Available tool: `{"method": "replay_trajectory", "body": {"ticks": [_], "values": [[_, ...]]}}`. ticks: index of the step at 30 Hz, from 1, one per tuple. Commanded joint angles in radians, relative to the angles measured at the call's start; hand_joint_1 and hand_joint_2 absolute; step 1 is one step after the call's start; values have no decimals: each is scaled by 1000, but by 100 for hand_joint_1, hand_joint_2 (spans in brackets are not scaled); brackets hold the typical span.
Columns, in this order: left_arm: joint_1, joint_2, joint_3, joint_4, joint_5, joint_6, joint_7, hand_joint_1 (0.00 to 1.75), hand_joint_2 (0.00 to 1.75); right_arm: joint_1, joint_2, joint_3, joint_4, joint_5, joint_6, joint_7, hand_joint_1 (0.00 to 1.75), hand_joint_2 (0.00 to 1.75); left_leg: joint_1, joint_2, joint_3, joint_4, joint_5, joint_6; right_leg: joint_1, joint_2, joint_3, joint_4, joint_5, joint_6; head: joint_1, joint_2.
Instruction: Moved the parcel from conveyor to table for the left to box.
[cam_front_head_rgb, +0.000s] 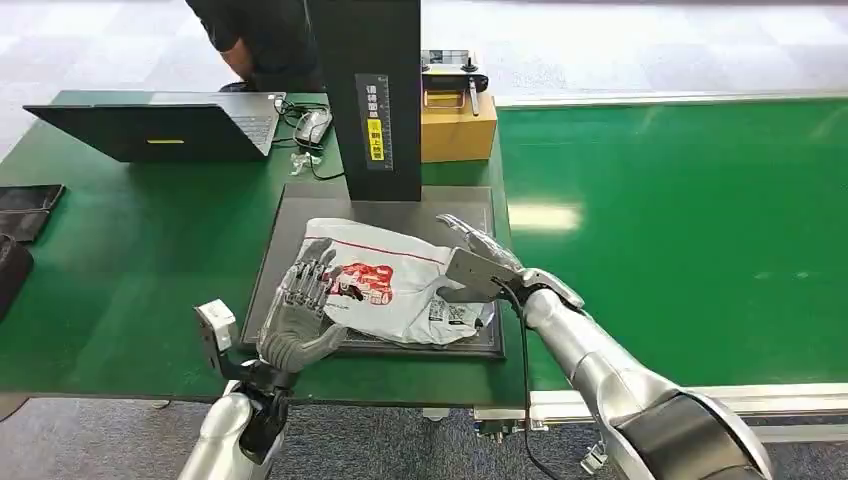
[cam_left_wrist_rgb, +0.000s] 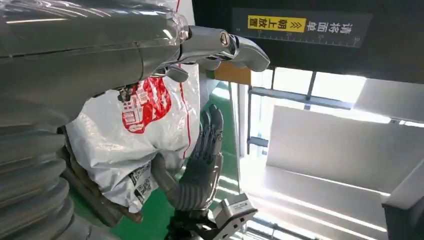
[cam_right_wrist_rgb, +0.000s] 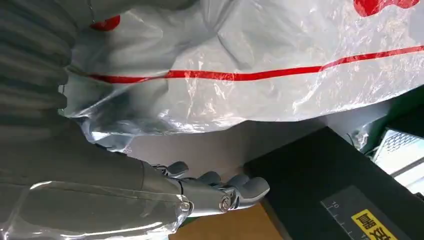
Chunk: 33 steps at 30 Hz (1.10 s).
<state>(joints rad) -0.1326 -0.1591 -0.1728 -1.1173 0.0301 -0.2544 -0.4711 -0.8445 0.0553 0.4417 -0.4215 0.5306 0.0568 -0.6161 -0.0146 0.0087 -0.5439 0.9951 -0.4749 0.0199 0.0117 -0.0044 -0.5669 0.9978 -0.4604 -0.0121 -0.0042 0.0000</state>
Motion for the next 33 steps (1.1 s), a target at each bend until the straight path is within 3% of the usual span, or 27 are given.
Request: {"method": "replay_trajectory", "body": {"ticks": [1, 8, 14, 15, 17, 18, 20, 22, 24, 26, 29, 33], "values": [[-39, 19, -14, 73, 1, 1, 1, 0, 175, -43, -10, 36, 73, 3, 4, 4, 0, 175, 0, -2, 0, -1, 1, -2, 0, -1, 0, -1, 1, 2, 0, 0], [-30, 19, -13, 65, 4, 8, 0, 0, 175, -38, -16, 27, 62, 8, -54, 18, 0, 175, 0, -1, 0, -1, 1, -2, -1, 0, 0, -1, 1, 2, 0, 0], [-25, 8, -14, 47, 2, 13, 7, 0, 175, 22, -31, -100, -40, -64, -319, -74, 0, 175, 0, -2, 0, 0, 1, -2, 0, -1, 0, 0, 0, 1, 0, 0], [-27, 9, -14, 46, 2, 13, 8, 0, 175, 49, -34, -129, -105, -118, -294, -82, 0, 175, 1, -4, 0, -1, 2, -3, 0, -3, 1, -2, 1, 2, 0, 0], [-35, 14, -19, 58, 4, 11, 13, 0, 175, 75, -35, -219, -148, -349, 57, -82, 0, 175, 0, -3, 0, -1, 1, -3, 0, -2, 1, -1, 1, 2, 0, 0], [-33, 18, -14, 67, 6, 19, 10, 0, 175, 134, -51, -240, -296, -541, 384, -82, 0, 175, 0, -3, 0, -1, 1, -2, 0, -2, 1, -1, 0, 1, 0, 0], [-11, 24, -2, 40, 10, 21, 7, 0, 175, 212, -64, -243, -473, -583, 403, -58, 0, 175, 1, -4, 0, -2, 1, -3, 0, -3, 1, -2, 0, 2, 0, 0], [20, 27, 12, -11, 8, 18, 14, 0, 175, 325, -102, -238, -710, -573, 303, -19, 0, 175, 1, -5, 1, -3, 1, -3, 0, -4, 2, -3, 0, 2, 0, 0], [42, 24, 27, -50, 7, 14, 28, 0, 175, 423, -131, -267, -848, -589, 279, -14, 0, 175, 1, -4, 0, -2, 1, -3, 0, -3, 1, -2, -1, 2, 0, 0], [58, 22, 41, -70, 1, 16, 42, 0, 175, 501, -148, -311, -931, -602, 268, -16, 0, 175, 1, -7, 1, -2, 0, -3, 1, -6, 3, -3, -1, 2, 0, 0], [74, 15, 57, -91, -12, 12, 55, 0, 175, 594, -155, -383, -999, -531, 158, -13, 0, 175, 1, -12, 0, -1, 1, -3, 1, -10, 3, -3, -2, 3, 1, 0], [76, 11, 56, -86, -18, 14, 56, 0, 175, 730, -120, -469, -1083, -525, 158, -10, 0, 175, 1, -11, 0, -2, 0, -2, 0, -9, 3, -3, -2, 2, 1, 0]]}}
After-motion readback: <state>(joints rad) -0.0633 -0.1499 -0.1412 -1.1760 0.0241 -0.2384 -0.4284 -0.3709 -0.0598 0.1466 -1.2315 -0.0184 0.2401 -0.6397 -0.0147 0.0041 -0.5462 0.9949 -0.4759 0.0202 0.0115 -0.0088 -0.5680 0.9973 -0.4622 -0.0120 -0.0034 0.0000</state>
